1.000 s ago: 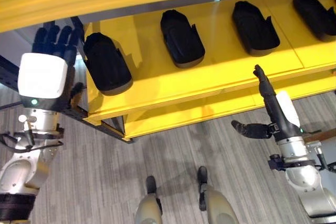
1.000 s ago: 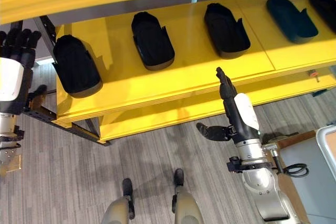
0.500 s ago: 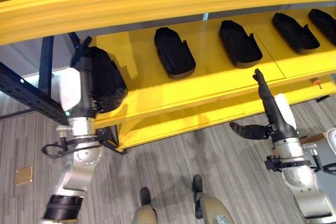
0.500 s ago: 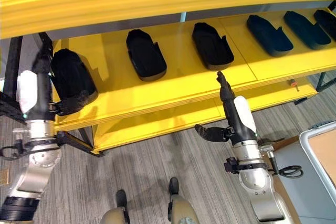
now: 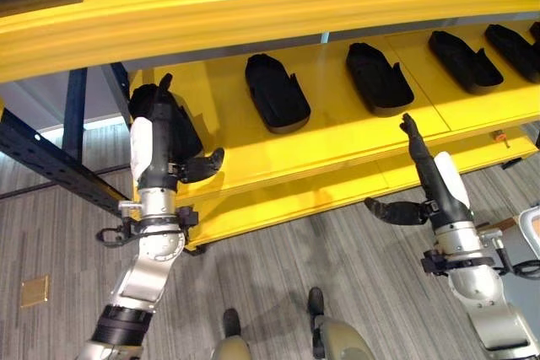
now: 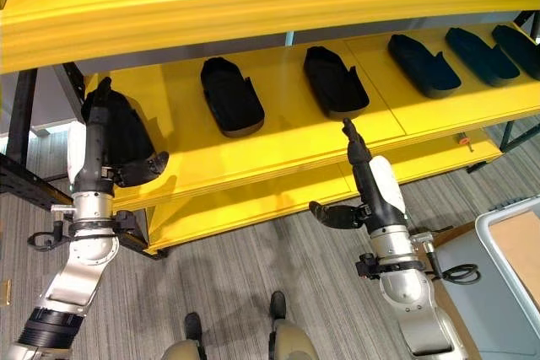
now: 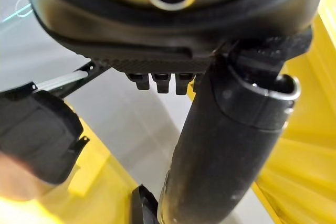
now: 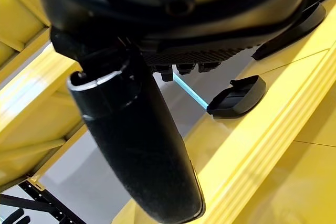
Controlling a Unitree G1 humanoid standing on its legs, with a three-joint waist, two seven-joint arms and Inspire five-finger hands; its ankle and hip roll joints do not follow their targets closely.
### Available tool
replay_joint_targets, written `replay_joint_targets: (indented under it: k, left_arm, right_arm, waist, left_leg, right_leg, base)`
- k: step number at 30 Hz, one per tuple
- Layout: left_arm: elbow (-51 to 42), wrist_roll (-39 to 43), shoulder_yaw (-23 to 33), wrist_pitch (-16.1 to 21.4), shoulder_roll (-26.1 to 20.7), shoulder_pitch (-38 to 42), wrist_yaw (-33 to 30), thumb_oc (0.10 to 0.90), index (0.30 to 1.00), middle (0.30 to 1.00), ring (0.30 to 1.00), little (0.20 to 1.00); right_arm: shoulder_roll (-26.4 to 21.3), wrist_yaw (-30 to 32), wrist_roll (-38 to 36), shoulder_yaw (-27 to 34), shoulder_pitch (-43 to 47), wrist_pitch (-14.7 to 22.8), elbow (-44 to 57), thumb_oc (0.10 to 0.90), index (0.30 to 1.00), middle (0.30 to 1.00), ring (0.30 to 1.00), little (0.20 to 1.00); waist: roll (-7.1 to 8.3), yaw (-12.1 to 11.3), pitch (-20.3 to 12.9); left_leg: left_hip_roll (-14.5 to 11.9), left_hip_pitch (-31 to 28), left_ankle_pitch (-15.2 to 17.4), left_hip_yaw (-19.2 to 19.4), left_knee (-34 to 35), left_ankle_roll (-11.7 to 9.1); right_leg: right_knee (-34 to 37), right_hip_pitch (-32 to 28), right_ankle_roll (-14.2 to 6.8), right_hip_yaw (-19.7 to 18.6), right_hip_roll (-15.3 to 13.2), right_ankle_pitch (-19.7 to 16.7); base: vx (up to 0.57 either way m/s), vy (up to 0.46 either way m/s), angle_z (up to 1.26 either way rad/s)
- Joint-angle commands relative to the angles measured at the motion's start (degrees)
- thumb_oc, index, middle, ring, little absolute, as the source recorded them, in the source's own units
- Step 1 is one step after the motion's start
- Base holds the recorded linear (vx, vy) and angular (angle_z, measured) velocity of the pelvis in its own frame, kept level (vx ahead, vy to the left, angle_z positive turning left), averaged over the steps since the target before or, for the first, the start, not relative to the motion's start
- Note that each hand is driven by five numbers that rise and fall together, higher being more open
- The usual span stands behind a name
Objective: Move parts from the plastic box to the shelf.
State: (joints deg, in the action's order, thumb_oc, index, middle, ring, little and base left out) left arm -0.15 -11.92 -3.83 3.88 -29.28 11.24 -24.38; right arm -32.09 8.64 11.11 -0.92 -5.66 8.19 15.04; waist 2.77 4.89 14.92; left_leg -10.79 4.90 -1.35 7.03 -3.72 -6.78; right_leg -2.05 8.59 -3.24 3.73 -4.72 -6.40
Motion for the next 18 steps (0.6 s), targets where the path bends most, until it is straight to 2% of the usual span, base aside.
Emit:
replay_joint_targets:
  k: [1, 7, 13, 14, 18]
  left_arm:
    - [2.3, -3.4, -0.4, 2.2, -1.3, 8.0, -4.0, 0.9, 1.0, 1.0, 1.0, 1.0]
    - [7.5, -8.4, -1.2, -0.6, -2.4, 12.2, -7.2, 0.9, 1.0, 1.0, 1.0, 1.0]
    - [11.1, -10.1, -1.7, -2.0, -3.1, 15.0, -8.7, 0.9, 1.0, 1.0, 1.0, 1.0]
    - [14.1, -14.5, -2.5, -3.6, -4.8, 16.8, -10.1, 0.9, 1.0, 1.0, 1.0, 1.0]
    - [16.8, -17.6, -3.2, -5.1, -5.8, 18.3, -11.2, 0.9, 1.0, 1.0, 1.0, 1.0]
  right_arm:
    - [-1.6, 2.5, -0.5, 1.3, 3.8, 3.9, 5.0, 0.9, 1.0, 1.0, 1.0, 1.0]
    - [-2.2, 2.6, -0.7, 0.5, 4.2, 4.2, 4.8, 0.9, 1.0, 1.0, 1.0, 1.0]
    - [-2.6, 2.6, -0.9, 0.4, 4.2, 4.4, 5.0, 0.9, 1.0, 1.0, 1.0, 1.0]
    - [-3.0, 2.7, -1.1, 0.3, 4.2, 5.0, 5.3, 0.9, 1.0, 1.0, 1.0, 1.0]
    - [-3.6, 2.8, -1.1, 0.3, 4.0, 5.5, 5.6, 0.9, 1.0, 1.0, 1.0, 1.0]
  waist:
    - [1.69, 1.1, -5.5]
    - [2.24, 1.6, -5.2]
    - [2.56, 1.8, -4.9]
    - [2.79, 2.1, -4.7]
    - [3.16, 2.4, -4.2]
  left_leg:
    - [-0.9, 2.5, 0.2, -0.2, -3.4, 0.4]
    - [-1.2, 3.5, 0.1, -0.3, -3.8, 0.2]
    - [-1.4, 4.5, 0.2, -0.6, -4.5, 0.1]
    - [-1.4, 4.9, 0.2, -0.7, -4.8, -0.1]
    - [-1.6, 5.6, 0.4, -0.7, -5.4, -0.1]
  right_leg:
    - [-2.4, -2.5, -4.2, -0.5, -3.2, 5.5]
    - [-2.7, -1.6, -4.3, -0.7, -2.9, 5.3]
    - [-3.0, -0.9, -4.3, -0.7, -2.8, 5.3]
    - [-3.2, -0.5, -4.4, -0.8, -2.8, 5.2]
    - [-3.6, 0.1, -4.5, -1.0, -2.7, 5.2]
  base:
    - [0.0, 0.0, 0.0]
    - [0.0, 0.0, 0.0]
    - [0.0, 0.0, 0.01]
    - [0.0, 0.0, 0.0]
    - [0.0, 0.0, 0.0]
